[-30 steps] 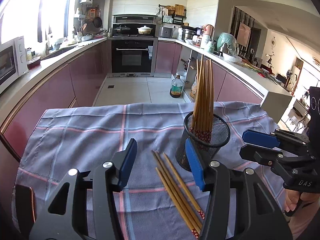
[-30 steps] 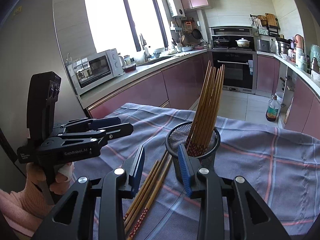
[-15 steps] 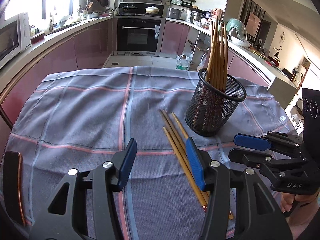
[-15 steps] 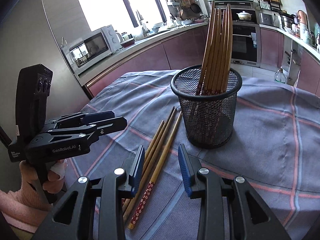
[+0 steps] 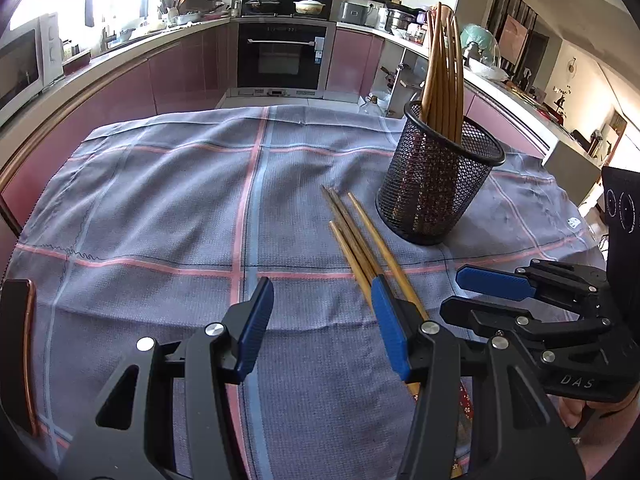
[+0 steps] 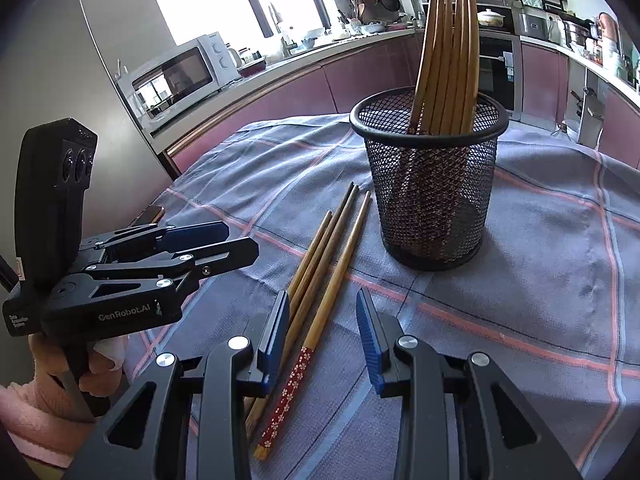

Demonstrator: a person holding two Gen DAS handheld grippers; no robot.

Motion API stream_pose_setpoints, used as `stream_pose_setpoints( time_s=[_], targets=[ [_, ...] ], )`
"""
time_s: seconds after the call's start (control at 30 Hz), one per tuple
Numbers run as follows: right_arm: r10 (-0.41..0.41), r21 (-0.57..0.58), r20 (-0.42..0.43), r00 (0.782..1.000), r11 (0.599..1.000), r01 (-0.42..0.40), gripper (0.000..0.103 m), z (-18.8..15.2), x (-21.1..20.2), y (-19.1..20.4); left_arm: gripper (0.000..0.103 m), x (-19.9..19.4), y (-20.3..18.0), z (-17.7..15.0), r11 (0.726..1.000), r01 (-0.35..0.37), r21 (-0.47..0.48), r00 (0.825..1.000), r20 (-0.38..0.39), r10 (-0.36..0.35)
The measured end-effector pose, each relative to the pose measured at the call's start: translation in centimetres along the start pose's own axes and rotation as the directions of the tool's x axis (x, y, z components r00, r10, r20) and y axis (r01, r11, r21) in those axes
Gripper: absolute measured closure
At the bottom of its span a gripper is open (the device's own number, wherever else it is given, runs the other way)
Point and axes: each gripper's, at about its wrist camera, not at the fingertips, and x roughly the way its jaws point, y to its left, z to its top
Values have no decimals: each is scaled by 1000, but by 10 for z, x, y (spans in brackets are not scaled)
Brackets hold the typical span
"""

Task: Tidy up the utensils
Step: 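Position the open right gripper over the remaining chopsticks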

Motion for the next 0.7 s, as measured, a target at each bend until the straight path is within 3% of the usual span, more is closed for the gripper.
stream_pose_setpoints(
  time_s=[0.7],
  targets=[
    [-83,-36,-57,995,996,81,71,-10,20,3,50,34,-13,-10,998,45,45,995,-87,-41]
  ],
)
